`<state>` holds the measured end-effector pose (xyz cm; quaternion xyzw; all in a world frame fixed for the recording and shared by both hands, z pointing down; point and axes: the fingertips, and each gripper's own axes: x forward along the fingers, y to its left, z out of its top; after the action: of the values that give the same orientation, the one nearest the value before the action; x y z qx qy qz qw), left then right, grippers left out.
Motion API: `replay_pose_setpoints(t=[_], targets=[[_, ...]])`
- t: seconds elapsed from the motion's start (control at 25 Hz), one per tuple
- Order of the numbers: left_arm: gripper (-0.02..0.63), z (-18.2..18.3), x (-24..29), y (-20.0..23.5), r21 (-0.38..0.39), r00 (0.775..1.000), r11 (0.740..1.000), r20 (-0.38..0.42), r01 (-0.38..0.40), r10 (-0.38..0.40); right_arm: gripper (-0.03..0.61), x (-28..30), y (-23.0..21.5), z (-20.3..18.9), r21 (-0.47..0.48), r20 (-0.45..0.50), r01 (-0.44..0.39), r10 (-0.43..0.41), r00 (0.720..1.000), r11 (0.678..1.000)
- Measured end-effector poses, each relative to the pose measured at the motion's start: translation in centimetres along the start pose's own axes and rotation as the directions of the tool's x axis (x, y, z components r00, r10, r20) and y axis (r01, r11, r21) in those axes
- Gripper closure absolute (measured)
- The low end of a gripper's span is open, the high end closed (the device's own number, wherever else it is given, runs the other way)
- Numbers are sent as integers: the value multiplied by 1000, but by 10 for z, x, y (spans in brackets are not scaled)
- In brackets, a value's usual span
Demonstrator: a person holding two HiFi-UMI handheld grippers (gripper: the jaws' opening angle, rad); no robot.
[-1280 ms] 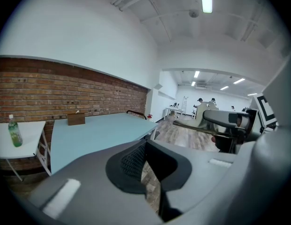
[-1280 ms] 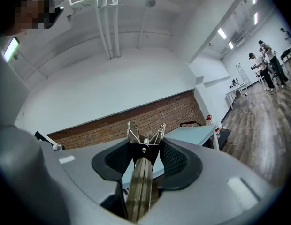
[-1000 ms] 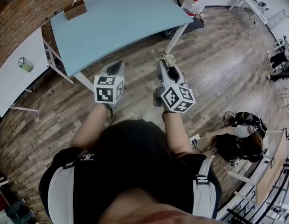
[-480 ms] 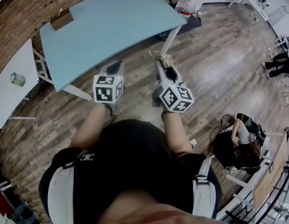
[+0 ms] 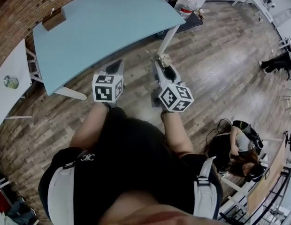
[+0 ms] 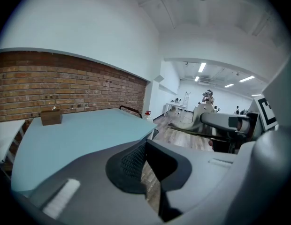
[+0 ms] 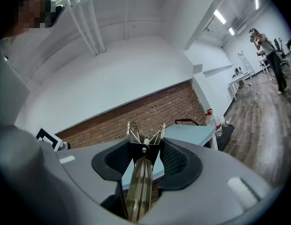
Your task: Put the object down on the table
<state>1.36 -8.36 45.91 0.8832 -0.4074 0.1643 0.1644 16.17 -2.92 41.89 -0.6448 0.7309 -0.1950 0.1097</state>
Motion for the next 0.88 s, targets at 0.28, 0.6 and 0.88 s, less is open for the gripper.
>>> replay_pose_setpoints(t=[0.28, 0.6, 0.88], targets=[[614, 1, 28, 5, -11, 1000, 1000, -13, -8, 8, 383, 22, -21, -4, 12, -27, -2, 2, 1000, 1000], [614, 23, 79, 17, -14, 1000, 1000, -12, 9, -10, 383, 65, -47, 7, 8, -35, 11, -11, 999, 1000], [614, 25, 133, 33, -37, 998, 999, -45, 31, -32, 383, 111, -79, 6, 15, -61, 51, -50, 997, 999]])
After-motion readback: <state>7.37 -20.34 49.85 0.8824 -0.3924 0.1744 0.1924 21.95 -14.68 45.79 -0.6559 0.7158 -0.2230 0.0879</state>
